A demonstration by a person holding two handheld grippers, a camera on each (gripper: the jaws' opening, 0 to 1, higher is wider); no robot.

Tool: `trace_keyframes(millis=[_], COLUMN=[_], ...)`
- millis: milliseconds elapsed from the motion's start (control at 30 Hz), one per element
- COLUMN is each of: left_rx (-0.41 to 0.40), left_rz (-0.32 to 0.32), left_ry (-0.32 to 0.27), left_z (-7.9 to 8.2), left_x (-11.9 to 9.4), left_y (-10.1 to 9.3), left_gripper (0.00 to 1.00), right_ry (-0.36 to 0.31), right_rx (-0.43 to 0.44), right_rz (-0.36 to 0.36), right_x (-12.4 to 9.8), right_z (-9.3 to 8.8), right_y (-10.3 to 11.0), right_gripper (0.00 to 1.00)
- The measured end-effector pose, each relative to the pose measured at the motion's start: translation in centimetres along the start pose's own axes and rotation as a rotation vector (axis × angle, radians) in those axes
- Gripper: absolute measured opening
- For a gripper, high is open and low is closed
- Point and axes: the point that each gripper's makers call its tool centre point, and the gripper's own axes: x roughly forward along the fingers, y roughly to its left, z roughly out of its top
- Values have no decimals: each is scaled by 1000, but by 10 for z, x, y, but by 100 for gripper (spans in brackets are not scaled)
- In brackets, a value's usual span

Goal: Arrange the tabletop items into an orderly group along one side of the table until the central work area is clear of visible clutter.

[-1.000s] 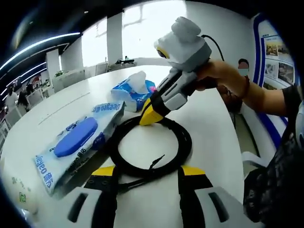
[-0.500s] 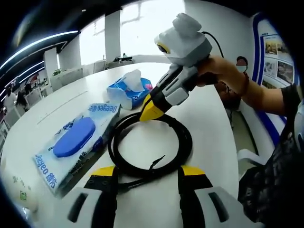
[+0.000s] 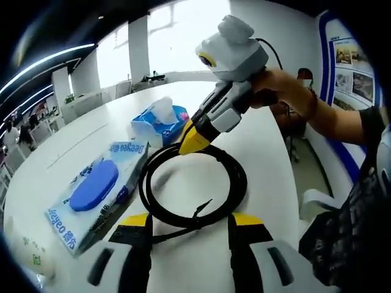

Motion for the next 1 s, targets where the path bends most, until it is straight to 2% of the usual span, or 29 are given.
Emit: trace_keyframes(millis=[400, 700, 1000], left_rx=[26, 31, 31], left_rz=[-16, -22, -31], left_ry=[7, 29, 57], left_z=[7, 10, 3], left_x=[10, 21, 26], left_y=[-5, -2, -1], left_gripper=[49, 49, 49], right_ry=[7, 17, 15], right_rx=[9, 12, 26], right_rz=[-18, -32, -11], right_x=[-8, -2, 3], right_z=[-9, -14, -20], right_y=[-9, -20, -21], right_gripper=[4, 4, 4])
